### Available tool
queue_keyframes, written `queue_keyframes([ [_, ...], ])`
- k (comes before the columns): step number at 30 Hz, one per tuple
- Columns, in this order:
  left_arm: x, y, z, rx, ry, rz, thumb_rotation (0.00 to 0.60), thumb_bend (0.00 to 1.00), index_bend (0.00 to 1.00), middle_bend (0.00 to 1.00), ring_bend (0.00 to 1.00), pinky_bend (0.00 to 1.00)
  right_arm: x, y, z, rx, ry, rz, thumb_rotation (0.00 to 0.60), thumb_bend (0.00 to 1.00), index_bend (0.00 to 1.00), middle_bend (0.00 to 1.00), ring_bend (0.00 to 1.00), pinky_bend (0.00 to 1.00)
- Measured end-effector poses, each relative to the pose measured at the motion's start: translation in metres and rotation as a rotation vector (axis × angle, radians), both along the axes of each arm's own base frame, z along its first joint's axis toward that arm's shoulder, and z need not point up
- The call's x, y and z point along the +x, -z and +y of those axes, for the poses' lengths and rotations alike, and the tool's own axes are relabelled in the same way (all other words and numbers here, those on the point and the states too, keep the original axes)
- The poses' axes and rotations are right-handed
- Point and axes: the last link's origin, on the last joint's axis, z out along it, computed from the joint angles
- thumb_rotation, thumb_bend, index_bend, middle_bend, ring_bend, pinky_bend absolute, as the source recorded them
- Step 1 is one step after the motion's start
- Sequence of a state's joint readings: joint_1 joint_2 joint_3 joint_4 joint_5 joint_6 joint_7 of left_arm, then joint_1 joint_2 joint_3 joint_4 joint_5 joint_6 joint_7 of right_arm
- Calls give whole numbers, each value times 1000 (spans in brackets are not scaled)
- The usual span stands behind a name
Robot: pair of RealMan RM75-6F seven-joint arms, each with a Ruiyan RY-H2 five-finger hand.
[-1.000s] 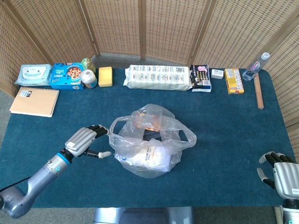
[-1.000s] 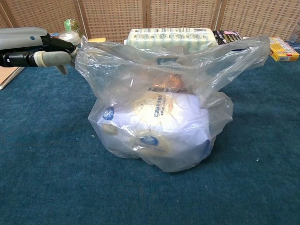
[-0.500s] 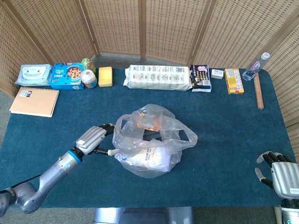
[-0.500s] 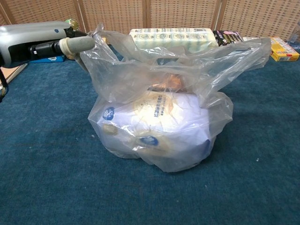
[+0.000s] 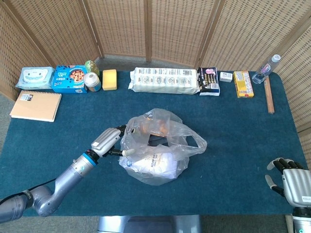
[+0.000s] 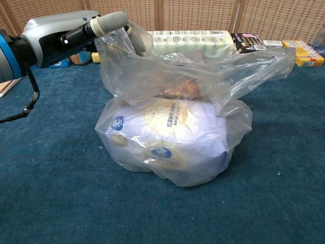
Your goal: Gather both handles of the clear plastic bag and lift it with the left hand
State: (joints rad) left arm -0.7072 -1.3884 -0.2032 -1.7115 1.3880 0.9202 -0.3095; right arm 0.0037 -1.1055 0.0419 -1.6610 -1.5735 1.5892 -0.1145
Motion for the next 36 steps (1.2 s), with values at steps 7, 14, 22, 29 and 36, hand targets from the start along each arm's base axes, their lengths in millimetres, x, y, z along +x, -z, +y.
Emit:
queue_keyframes([
  [7,9,2,0,-21,-29,-92,0,84,286,281,215,268,0,-1,0,-1,-4,0,600,306,502,469,424,450],
  [14,18,12,-3,-64,-62,-191,0,86,285,282,215,269,2,0,0,5,-15,-5,600,306,502,469,425,451],
  [22,31,21,-1,-128,-128,-366,0,94,285,282,215,269,4,-2,1,1,-20,-7,600,306,502,469,425,450],
  [29,36,15,-1,-130,-142,-448,0,103,285,282,215,287,4,-3,3,-2,-16,-7,600,306,502,469,425,450],
  [36,38,10,-2,-161,-197,-589,0,119,285,281,215,294,5,-2,3,3,-23,-11,600,306,502,469,424,451],
])
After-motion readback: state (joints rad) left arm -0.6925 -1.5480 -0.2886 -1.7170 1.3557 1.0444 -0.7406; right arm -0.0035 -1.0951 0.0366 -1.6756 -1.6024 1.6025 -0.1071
